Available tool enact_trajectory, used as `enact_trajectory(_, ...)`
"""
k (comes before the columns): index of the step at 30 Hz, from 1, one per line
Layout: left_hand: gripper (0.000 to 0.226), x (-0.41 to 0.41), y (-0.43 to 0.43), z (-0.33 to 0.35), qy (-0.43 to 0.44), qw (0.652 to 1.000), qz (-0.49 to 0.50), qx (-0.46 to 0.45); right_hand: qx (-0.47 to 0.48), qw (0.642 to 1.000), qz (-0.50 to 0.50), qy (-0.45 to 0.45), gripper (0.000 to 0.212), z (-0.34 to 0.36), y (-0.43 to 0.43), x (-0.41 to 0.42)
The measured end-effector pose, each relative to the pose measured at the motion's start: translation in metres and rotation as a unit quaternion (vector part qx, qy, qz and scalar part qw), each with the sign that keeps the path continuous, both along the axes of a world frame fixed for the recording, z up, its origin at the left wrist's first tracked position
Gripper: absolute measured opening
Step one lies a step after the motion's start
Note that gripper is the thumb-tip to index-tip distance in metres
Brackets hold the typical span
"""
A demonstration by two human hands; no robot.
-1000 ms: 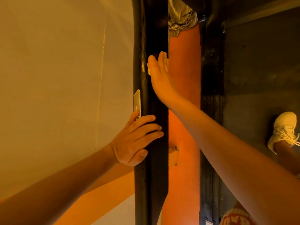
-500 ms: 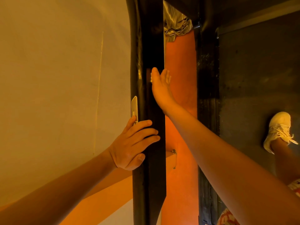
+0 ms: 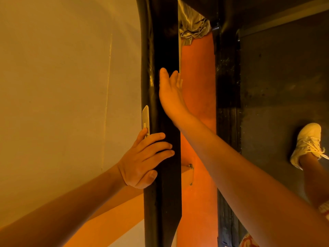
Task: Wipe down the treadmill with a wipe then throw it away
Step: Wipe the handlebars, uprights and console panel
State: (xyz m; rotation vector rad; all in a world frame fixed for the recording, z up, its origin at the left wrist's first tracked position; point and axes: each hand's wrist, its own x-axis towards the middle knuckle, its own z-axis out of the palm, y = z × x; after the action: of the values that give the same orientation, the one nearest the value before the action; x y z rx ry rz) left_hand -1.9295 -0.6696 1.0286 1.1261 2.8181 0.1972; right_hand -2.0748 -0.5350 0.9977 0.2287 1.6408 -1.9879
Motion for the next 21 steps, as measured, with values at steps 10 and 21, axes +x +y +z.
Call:
enact_trajectory(10,0.057,0.001,-0.001,-0.002,0.003,1.0,0.005,0.014,-0.015,1.0,-0.003,0.0,0.071,0.0,0.002,-0.002)
enact_trajectory(21,0.058,0.001,0.001,-0.001,0.004,1.0,0.007,0.012,-0.019,1.0,-0.002,0.005,0.077,-0.004,0.005,0.002)
